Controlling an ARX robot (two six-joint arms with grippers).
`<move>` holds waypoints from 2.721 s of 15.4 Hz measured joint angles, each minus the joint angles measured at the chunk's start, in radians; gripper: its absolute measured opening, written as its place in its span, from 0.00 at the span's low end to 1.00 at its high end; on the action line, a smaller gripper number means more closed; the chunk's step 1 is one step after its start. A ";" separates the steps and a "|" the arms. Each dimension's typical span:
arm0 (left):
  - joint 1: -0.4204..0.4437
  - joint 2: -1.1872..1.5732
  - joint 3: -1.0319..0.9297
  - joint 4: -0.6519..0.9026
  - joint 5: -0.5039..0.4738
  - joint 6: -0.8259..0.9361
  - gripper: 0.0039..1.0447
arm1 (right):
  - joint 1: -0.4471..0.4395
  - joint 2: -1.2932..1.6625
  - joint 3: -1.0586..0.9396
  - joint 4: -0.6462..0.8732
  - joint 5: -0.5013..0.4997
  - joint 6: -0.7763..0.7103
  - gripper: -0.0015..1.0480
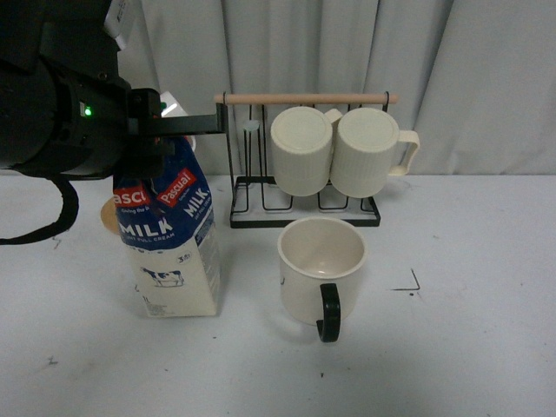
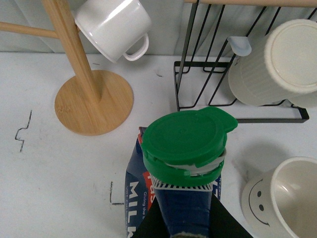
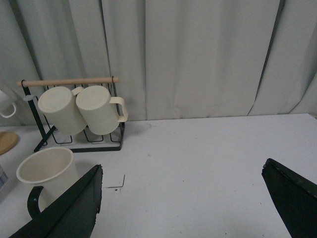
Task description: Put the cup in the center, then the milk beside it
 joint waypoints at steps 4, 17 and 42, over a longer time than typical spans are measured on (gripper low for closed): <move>-0.083 0.058 0.000 0.051 -0.012 -0.013 0.07 | 0.000 0.000 0.000 0.000 0.000 0.000 0.94; 0.121 -0.571 -0.249 -0.014 0.274 -0.017 0.93 | 0.000 0.000 0.000 0.000 0.000 0.000 0.94; 0.376 -1.341 -0.861 0.049 0.287 0.224 0.01 | 0.000 0.000 0.000 0.000 0.000 0.000 0.94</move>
